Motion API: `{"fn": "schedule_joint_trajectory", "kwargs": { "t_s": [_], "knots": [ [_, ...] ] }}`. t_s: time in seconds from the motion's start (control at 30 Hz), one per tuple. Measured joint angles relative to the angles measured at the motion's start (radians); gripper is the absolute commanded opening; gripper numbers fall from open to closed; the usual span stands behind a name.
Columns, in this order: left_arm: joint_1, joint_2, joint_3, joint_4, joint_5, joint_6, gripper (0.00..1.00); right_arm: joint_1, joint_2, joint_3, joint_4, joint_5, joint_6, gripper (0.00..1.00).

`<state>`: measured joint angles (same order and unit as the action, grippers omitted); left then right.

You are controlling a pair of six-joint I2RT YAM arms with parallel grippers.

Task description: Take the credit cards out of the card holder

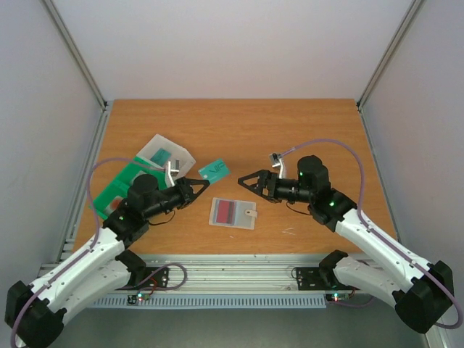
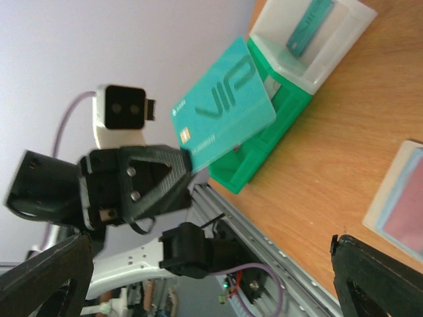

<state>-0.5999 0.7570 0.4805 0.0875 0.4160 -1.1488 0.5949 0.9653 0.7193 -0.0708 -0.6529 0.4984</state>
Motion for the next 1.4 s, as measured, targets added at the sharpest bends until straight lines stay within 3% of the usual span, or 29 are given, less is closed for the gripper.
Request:
{"fn": "schedule_joint_trajectory", "kwargs": {
  "t_s": [0.2,0.5,0.9,1.4],
  "knots": [
    [0.029,0.029,0.148,-0.265,-0.179,0.096,0.0,0.0,-0.043,0.0,-0.12,0.021,-0.071,0.98],
    [0.205,0.126,0.206,-0.432,-0.291,0.159,0.0,0.0,-0.071,0.051,-0.235,0.024,-0.145,0.98],
    [0.409,0.312,0.288,-0.458,-0.318,0.189,0.0,0.0,-0.082,0.058,-0.277,0.02,-0.163,0.98],
    [0.512,0.638,0.483,-0.441,-0.316,0.183,0.0,0.0,-0.096,0.128,-0.37,0.061,-0.217,0.98]
  ]
}}
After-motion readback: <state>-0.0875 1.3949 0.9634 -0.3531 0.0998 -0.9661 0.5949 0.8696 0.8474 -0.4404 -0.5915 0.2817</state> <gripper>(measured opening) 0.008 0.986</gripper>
